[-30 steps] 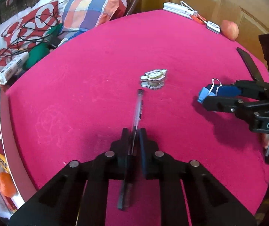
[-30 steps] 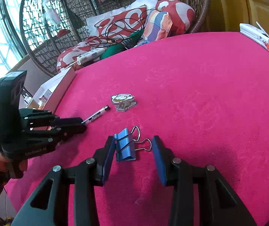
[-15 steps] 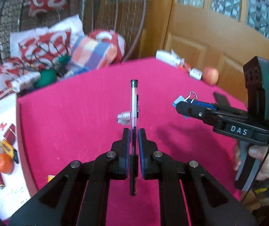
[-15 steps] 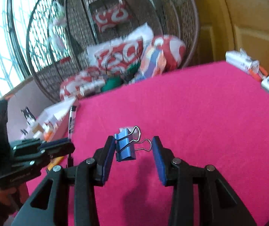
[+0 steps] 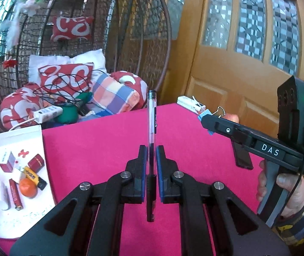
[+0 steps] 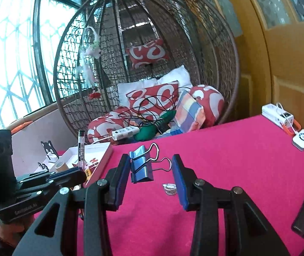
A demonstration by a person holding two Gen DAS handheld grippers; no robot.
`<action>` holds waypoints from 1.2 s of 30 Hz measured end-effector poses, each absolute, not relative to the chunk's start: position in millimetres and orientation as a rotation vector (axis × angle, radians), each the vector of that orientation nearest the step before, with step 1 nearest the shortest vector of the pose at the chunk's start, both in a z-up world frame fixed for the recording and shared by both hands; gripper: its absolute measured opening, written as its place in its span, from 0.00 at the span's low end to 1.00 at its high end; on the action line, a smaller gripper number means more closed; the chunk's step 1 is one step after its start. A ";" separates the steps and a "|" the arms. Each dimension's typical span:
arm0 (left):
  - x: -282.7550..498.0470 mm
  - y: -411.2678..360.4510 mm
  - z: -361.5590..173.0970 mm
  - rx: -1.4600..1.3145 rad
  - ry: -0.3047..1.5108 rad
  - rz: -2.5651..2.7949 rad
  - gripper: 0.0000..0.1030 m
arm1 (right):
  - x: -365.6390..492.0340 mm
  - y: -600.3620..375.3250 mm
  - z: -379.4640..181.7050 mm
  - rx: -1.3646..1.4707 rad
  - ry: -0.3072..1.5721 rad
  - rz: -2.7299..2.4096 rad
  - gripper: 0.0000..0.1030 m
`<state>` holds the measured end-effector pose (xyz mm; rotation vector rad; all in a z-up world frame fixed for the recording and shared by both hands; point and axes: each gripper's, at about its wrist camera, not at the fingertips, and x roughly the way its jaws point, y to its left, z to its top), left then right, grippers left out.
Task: Organize rigid objects
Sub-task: 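Carry the pen and binder clip over the white tray with both tools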
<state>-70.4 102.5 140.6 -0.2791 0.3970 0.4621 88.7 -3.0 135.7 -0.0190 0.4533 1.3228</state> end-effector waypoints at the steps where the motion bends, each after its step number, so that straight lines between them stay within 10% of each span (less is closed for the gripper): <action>1: -73.2 102.3 142.3 -0.279 0.390 0.466 0.08 | 87.0 -2.8 136.7 -0.020 0.451 1.324 0.39; 36: -164.0 143.4 154.2 -0.367 0.235 0.596 0.08 | 17.1 57.6 157.4 -0.182 0.396 1.439 0.39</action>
